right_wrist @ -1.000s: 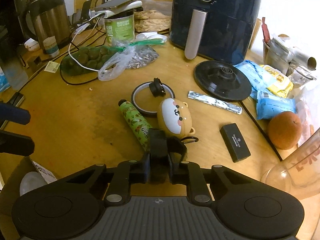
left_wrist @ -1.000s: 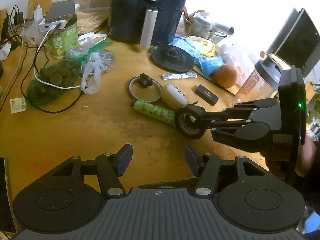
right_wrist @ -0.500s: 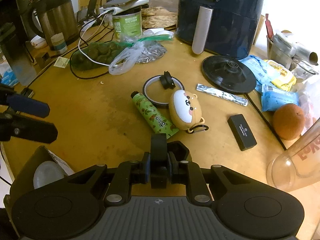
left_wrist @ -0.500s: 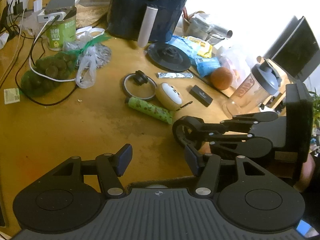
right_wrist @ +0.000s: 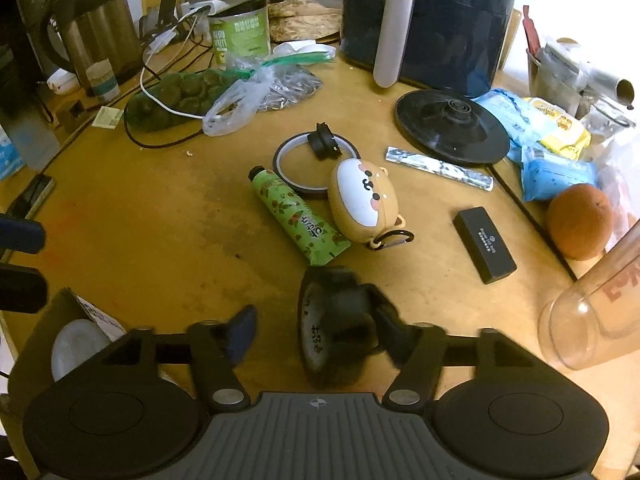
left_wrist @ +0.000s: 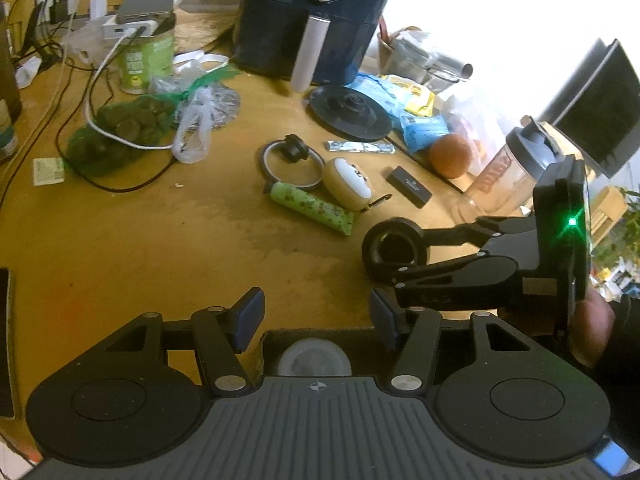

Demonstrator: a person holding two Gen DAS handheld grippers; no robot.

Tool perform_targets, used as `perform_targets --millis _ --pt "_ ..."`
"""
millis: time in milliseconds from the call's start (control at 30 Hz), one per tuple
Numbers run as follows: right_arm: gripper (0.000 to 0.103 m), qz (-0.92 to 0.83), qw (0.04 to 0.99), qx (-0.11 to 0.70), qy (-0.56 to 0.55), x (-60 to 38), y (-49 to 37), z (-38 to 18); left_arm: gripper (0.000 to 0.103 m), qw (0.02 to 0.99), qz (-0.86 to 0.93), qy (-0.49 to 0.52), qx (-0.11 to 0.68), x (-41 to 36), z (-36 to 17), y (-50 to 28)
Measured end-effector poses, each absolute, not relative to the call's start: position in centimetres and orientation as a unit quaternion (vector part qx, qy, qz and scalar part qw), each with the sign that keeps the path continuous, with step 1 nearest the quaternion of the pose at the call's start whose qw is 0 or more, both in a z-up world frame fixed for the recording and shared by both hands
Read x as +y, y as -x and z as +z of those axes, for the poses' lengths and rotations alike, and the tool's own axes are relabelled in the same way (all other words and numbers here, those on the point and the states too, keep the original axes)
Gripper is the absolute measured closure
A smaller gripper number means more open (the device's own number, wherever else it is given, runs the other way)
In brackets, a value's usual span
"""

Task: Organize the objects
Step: 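Lift the black tape roll off the table with the right gripper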

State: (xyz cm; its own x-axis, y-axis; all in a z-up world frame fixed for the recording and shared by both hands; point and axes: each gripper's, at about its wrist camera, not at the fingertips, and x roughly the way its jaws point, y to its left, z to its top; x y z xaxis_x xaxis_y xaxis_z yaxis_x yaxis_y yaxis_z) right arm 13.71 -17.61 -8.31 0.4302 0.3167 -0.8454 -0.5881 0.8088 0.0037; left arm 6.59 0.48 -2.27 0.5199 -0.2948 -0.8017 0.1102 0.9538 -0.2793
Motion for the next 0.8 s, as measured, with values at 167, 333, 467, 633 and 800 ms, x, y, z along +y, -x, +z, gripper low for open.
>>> perform_targets --millis 167,333,467,633,800 --pt "0.015 0.269 0.836 0.458 0.140 -18.4 -14.0 -8.2 0.046 0.868 -0.105 0.100 0.476 0.5 -2.1 -5.7" --pt "0.014 0.279 0.845 0.433 0.143 -19.0 -13.4 -7.2 0.046 0.869 -0.095 0.101 0.476 0.3 -2.0 -4.9" --pt "0.018 0.275 0.850 0.425 0.143 -19.5 -12.9 -6.6 0.046 0.870 -0.090 0.102 0.474 0.2 -1.9 -4.5" --pt "0.037 0.260 0.843 0.460 0.103 -20.8 -13.7 -7.5 0.046 0.873 -0.083 0.102 0.469 -0.1 -1.6 -4.1" --pt "0.061 0.252 0.827 0.503 0.007 -22.6 -15.1 -8.9 0.046 0.875 -0.076 0.104 0.467 -0.2 -1.5 -3.6"
